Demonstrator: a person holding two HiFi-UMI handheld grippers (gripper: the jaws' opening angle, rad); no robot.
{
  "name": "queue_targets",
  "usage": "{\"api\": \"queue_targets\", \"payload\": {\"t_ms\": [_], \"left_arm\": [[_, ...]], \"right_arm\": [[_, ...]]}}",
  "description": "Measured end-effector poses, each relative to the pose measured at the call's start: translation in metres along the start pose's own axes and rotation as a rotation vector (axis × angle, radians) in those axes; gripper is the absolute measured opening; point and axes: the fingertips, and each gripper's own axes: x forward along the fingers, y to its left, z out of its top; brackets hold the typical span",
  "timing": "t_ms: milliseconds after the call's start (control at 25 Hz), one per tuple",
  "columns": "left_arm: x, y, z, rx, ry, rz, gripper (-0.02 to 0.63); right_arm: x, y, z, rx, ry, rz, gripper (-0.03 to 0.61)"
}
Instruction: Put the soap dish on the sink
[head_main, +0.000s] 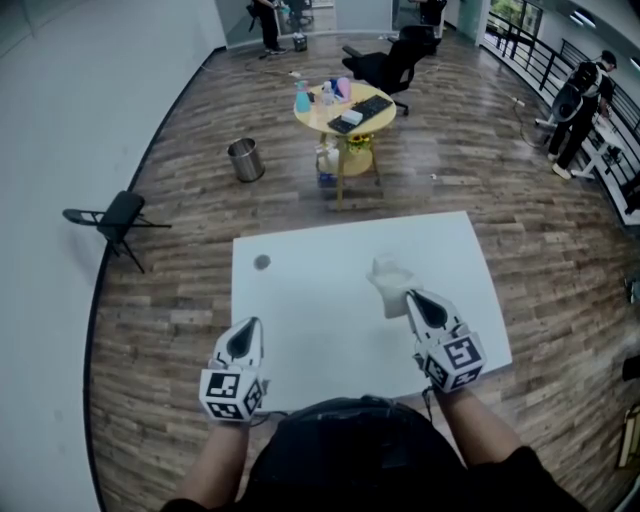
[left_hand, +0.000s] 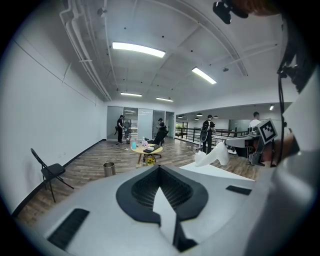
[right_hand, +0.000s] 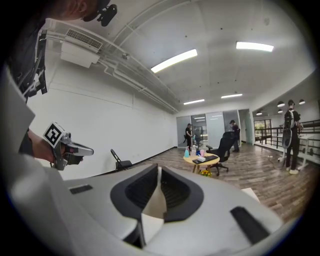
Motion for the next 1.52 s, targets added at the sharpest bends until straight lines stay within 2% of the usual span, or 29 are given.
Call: {"api": "queue_targets", "payload": {"t_ms": [440,1520], "left_arm": [[0.007,0.003,0.006,0.005,0.004,-0.003,-0.011],[0.014,-0.004,-0.009,-0.024,0.044,-0.011,-0.011]], "right_arm": [[0.001,-0.003,-0.009,0.017,0.020,-0.012,0.034],[0.003,-0.001,-0.034,0.033,0.080,-0.002,0.034]]}}
